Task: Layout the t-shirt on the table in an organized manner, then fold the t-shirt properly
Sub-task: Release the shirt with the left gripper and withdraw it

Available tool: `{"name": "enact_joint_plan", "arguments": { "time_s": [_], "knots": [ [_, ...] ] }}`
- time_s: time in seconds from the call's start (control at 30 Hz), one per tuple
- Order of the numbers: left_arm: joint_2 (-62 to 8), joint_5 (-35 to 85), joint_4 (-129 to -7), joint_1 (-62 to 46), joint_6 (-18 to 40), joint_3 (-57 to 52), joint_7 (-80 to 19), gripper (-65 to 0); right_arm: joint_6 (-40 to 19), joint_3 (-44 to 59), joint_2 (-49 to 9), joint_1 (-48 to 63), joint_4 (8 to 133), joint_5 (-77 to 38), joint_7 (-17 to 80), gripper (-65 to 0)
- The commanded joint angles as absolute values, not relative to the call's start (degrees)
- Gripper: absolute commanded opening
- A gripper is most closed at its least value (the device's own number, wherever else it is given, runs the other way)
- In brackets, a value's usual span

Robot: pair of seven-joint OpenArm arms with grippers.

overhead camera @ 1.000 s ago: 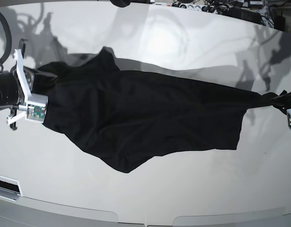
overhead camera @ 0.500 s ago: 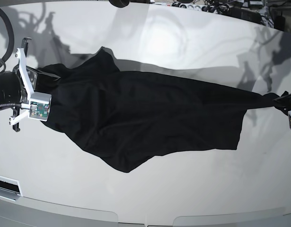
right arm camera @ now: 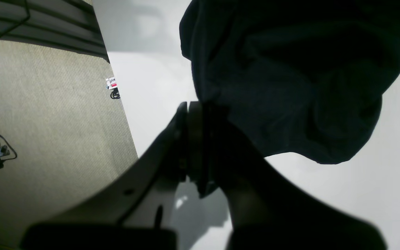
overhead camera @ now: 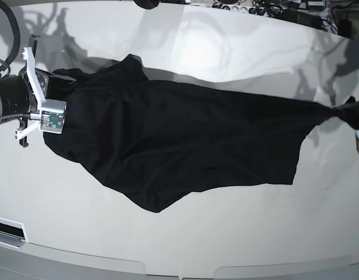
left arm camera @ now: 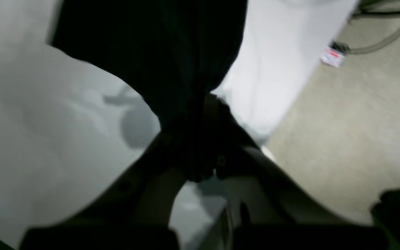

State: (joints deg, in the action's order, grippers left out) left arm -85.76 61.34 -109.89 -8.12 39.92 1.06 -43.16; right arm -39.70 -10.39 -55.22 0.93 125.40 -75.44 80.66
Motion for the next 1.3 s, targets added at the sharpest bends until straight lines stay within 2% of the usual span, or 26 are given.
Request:
{"name": "enact_joint_plan", "arguments": {
  "time_s": [0.0,0.03,0.13,0.17,0.2,0.43,0.67,0.83,1.1,1.27],
  "knots": [
    [-88.2,62.1,-110.1,-7.2,40.0,0.1,-42.5,-65.0,-40.0,-9.7,-56.7,-0.2,126.6,-76.2,80.0,-61.6],
    [-88.4,61.7,-110.1,-6.9,40.0,0.1,-42.5,-58.3,-40.0,-9.7,-57.1,-0.3,127.0,-76.2,80.0,-54.2],
    [-88.7,61.6,-110.1,-6.0,40.0,0.1,-42.5,-30.5,-40.0,-9.7,-58.2,-1.4,128.5,-76.0,80.0,-30.5],
    [-88.7,61.6,-110.1,-5.7,40.0,0.1,-42.3,-25.1,-40.0,-9.7,-58.5,-2.0,128.8,-76.0,80.0,-26.0],
    [-88.7,61.6,-110.1,-5.4,39.9,0.1,-42.3,-23.5,-40.0,-9.7,-58.9,-2.6,128.9,-76.0,80.0,-24.1],
    [-88.4,61.6,-110.1,-1.2,38.3,0.1,-42.4,-23.4,-40.0,-9.7,-59.2,-3.5,128.9,-76.0,80.0,-24.3],
    [-83.6,55.7,-108.2,8.3,24.2,0.1,-41.9,-23.4,-40.0,-9.7,-59.2,-6.6,128.9,-76.0,80.0,-24.3],
    [-76.6,51.2,-98.5,9.3,18.0,0.1,-39.8,-23.4,-40.0,-9.2,-59.2,-10.7,128.9,-76.0,80.0,-24.3],
    [-63.4,52.9,-74.5,15.3,17.8,0.1,-38.0,-23.4,-39.8,-8.5,-58.7,-14.1,128.1,-76.0,79.5,-24.3],
    [-56.2,57.5,-59.2,19.9,25.5,0.1,-38.0,-23.4,-38.9,-8.5,-57.4,-14.1,125.6,-76.0,79.5,-24.3]
  ]
}}
